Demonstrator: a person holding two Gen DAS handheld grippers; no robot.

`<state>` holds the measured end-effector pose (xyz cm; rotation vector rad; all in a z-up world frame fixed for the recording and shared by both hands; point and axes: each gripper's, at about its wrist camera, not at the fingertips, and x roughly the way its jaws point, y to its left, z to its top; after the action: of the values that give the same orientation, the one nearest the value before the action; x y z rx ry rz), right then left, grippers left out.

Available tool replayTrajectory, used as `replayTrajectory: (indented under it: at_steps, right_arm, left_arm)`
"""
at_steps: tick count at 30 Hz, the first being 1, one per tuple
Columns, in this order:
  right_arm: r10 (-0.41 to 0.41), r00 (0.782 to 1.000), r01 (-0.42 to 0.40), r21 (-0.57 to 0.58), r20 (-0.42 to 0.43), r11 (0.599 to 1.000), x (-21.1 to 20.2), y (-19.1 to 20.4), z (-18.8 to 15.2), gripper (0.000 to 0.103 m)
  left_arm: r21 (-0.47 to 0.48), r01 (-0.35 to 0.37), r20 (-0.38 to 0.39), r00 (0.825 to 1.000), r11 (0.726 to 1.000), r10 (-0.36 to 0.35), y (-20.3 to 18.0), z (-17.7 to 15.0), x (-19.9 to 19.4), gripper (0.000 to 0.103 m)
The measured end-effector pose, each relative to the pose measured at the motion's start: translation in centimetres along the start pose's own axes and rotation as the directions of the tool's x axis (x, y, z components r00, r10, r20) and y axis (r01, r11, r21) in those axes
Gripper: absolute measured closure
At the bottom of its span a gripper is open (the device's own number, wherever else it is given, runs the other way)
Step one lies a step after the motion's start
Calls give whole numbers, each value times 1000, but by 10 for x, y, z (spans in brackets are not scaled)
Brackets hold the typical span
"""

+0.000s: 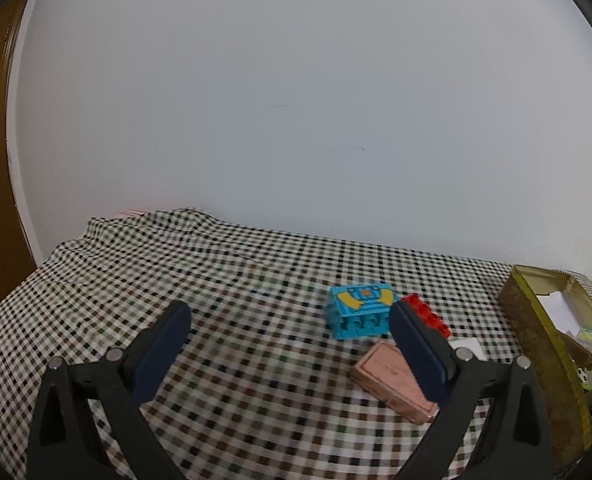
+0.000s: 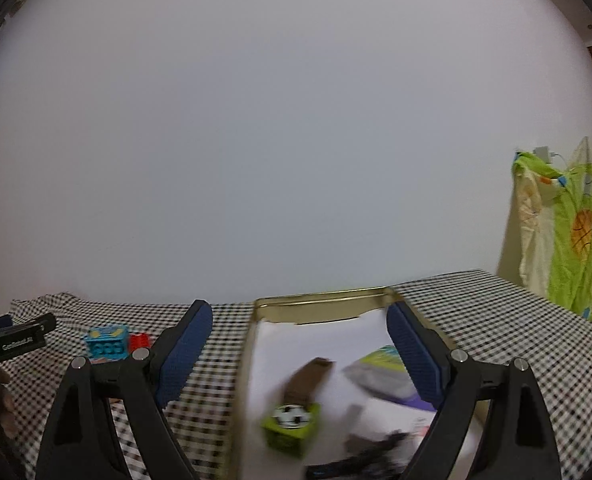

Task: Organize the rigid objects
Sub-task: 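Withdraw both grippers from the tray toward the remaining blocks, then move the right gripper to the white plug adapter while the left approaches the pink plate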

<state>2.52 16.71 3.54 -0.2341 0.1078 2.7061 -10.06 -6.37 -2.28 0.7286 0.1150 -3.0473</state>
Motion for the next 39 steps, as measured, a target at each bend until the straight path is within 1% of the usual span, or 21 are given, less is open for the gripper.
replayTrajectory:
  at_steps: [6, 10, 14, 15, 17, 18, 20, 23, 26, 27, 28, 30, 31, 34, 36, 39]
  right_arm:
    - [55, 998, -55, -1, -37, 998, 10, 31, -3, 12]
    - [102, 989, -104, -15, -107, 994, 22, 56, -7, 12]
    - [138, 975, -151, -63, -176, 987, 37, 84, -9, 12]
    - [152, 967, -169, -68, -204, 983, 42, 91, -10, 12]
    - [162, 950, -189, -80, -266, 979, 53, 106, -13, 12]
    - [163, 942, -195, -83, -294, 977, 59, 106, -15, 12]
    - [172, 917, -218, -92, -360, 972, 72, 116, -19, 12]
    - [186, 889, -246, -93, -419, 965, 82, 123, -27, 13]
    - [194, 867, -266, -97, -459, 959, 90, 128, -32, 14]
    - [196, 859, -273, -99, -473, 957, 95, 130, -34, 16]
    - [201, 849, -283, -99, -489, 954, 98, 131, -35, 19]
    - [211, 831, -294, -86, -514, 952, 101, 132, -38, 31]
    - [225, 823, -303, -67, -521, 951, 99, 131, -38, 32]
    - [245, 816, -298, -18, -524, 954, 101, 124, -39, 32]
    - [246, 800, -296, -4, -547, 955, 106, 123, -42, 32]
    - [248, 779, -302, 3, -575, 953, 108, 127, -45, 32]
  left_arm:
    - [22, -16, -5, 1000, 1000, 16, 7, 2, 5, 2]
    - [16, -41, -28, 999, 999, 41, 17, 3, 13, 2]
    - [1, -108, -51, 993, 994, 108, 28, 6, 19, 2]
    - [-5, -126, -61, 990, 992, 125, 29, 6, 21, 2]
    - [-13, -135, -71, 989, 991, 134, 31, 6, 23, 2]
    - [-9, -141, -73, 987, 990, 140, 31, 5, 24, 2]
    - [7, -151, -83, 985, 988, 152, 29, 5, 25, 2]
    - [25, -159, -97, 982, 987, 161, 28, 3, 26, 2]
    - [38, -175, -109, 978, 984, 178, 27, 2, 28, 2]
    - [37, -174, -116, 977, 984, 177, 28, 2, 30, 2]
    - [34, -171, -122, 977, 985, 174, 28, 1, 31, 2]
    - [26, -167, -133, 977, 986, 169, 30, 0, 33, 2]
    - [22, -165, -142, 976, 986, 166, 31, -1, 34, 2]
    - [11, -160, -168, 973, 987, 160, 34, -2, 41, 2]
    - [10, -156, -180, 971, 988, 155, 34, -2, 43, 2]
    - [18, -154, -177, 972, 988, 155, 31, -2, 42, 2]
